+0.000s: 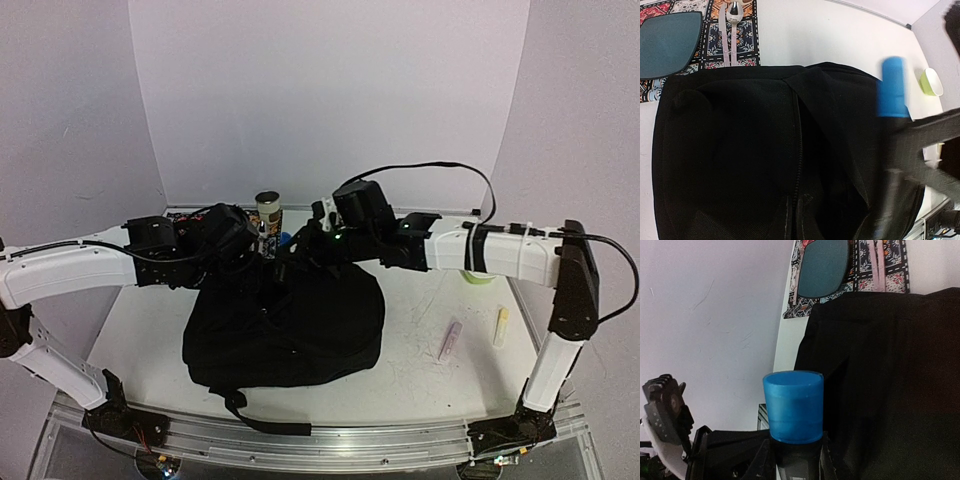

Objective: Pack the student bag
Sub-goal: Place the pen in the upper front pocket of the bag.

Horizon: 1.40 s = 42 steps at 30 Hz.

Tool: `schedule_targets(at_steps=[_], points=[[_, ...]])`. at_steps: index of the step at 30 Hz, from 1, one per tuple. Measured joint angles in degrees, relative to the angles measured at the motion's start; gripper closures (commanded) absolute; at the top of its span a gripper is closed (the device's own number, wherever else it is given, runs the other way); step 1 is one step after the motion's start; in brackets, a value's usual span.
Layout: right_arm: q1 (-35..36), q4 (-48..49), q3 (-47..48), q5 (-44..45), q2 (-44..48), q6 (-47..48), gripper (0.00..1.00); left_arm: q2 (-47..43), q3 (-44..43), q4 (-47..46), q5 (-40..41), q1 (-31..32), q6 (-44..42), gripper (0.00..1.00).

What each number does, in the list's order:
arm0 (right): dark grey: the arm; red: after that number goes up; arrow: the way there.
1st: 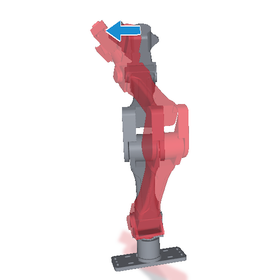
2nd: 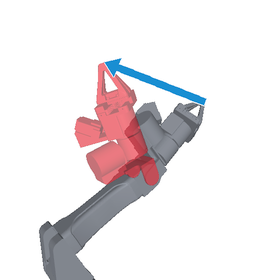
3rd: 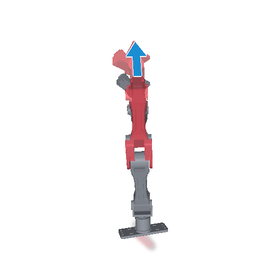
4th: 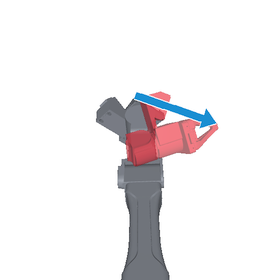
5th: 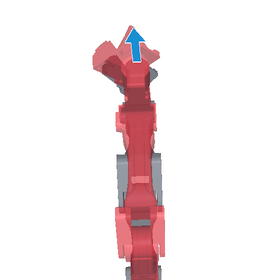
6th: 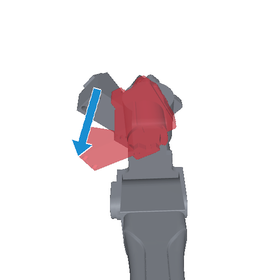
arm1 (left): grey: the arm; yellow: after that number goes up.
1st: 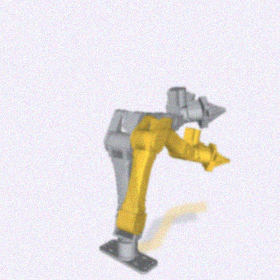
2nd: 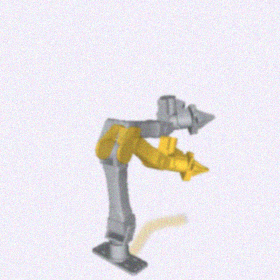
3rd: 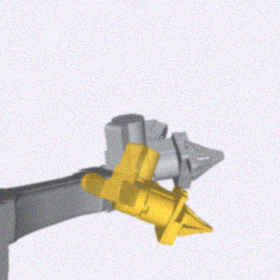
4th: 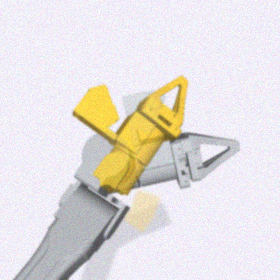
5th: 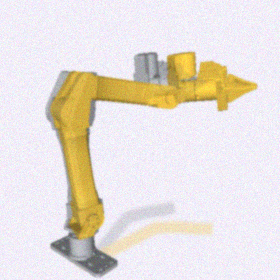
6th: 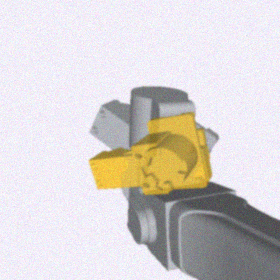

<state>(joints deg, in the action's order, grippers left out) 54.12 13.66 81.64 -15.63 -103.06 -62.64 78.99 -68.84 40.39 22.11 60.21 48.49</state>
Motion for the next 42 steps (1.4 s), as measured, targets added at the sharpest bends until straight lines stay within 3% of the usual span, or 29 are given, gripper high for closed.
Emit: schedule_targets(at_steps=[8,19,27,30,33,37,42], points=[[2.2,2.3,2.4,-0.6,-6.4,-3.0,1.0,-0.7,0.0,0.0,0.1,0.0,1.2,1.0],[4.2,0.3,2.3,-2.2,-6.7,-3.0,0.99,-0.7,0.1,0.0,1.8,0.0,4.1,1.0],[4.9,-0.6,2.6,-3.5,-7.4,-2.6,0.92,-1.9,1.1,-0.1,3.3,0.1,5.6,1.0],[5.0,-1.2,4.1,-4.7,-9.3,-2.4,0.86,-2.5,1.8,-0.5,3.7,0.1,5.7,1.0],[5.1,-2.0,6.5,-5.1,-11.8,-1.8,0.7,-3.1,2.6,-1.2,3.8,0.1,5.7,1.0],[5.2,-2.8,9.3,-5.2,-13.8,-0.9,0.57,-4.3,3.8,-2.4,3.6,0.1,5.6,1.0],[5.4,-3.9,10.8,-3.9,-14.0,1.7,0.47,-5.6,4.9,-3.3,3.8,0.0,5.6,1.0]])
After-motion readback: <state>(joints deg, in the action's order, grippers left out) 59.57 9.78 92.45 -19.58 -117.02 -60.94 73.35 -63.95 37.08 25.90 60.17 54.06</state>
